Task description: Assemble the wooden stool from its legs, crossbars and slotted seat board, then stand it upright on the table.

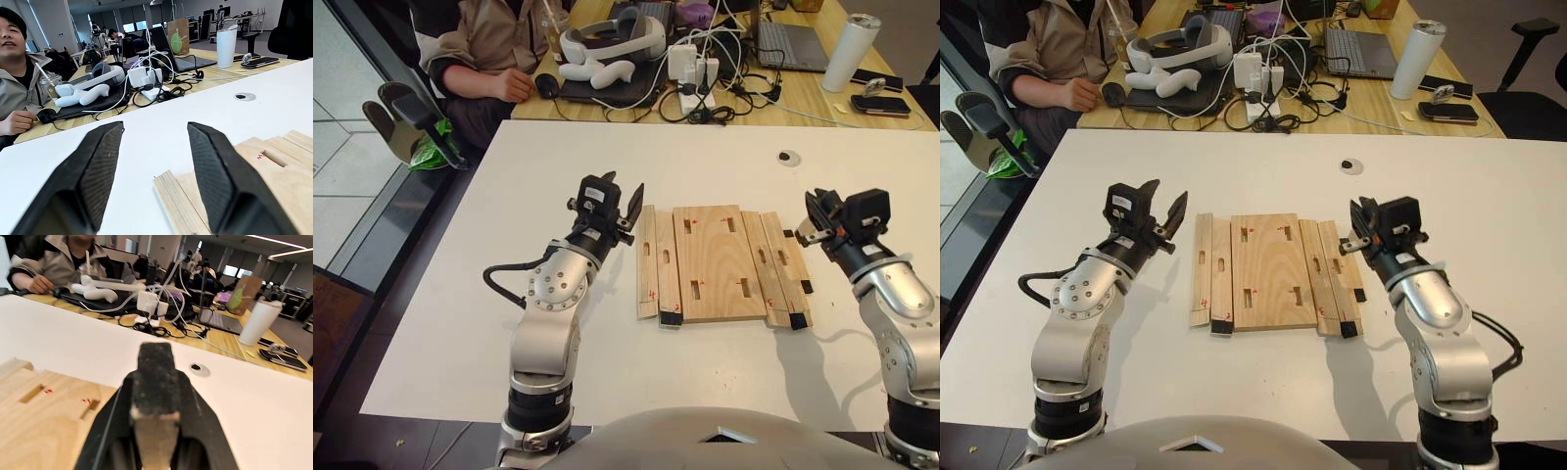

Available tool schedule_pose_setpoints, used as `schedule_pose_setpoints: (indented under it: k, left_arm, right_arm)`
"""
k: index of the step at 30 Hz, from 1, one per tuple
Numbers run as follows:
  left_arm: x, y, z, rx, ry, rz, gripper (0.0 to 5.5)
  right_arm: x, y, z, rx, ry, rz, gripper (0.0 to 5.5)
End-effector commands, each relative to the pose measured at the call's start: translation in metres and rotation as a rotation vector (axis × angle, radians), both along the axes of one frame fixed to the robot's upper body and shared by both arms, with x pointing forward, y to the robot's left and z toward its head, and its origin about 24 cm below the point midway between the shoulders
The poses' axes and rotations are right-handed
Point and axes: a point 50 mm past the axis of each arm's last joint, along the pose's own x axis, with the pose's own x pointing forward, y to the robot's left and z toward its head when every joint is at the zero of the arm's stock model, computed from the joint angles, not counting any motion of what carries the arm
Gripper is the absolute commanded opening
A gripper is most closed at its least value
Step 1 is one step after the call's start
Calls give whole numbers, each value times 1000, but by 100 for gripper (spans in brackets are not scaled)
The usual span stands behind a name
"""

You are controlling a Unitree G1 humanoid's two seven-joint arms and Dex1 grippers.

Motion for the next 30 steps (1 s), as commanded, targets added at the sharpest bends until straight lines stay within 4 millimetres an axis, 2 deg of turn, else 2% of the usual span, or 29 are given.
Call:
schedule_pose_setpoints:
  k: [1, 5, 13, 30]
  left_arm:
    - [1, 0, 4, 1, -2, 6, 243]
    - [1, -2, 5, 28, -16, -8, 243]
    - [2, -7, 5, 36, -23, -23, 243]
    - [4, -8, 5, 42, -32, -26, 243]
  right_arm:
    - [-7, 1, -8, 53, 41, -55, 37]
    - [-7, 8, -11, 122, 46, -65, 37]
    - [6, 30, -10, 216, 19, -25, 37]
    - [9, 17, -28, 182, 46, -75, 37]
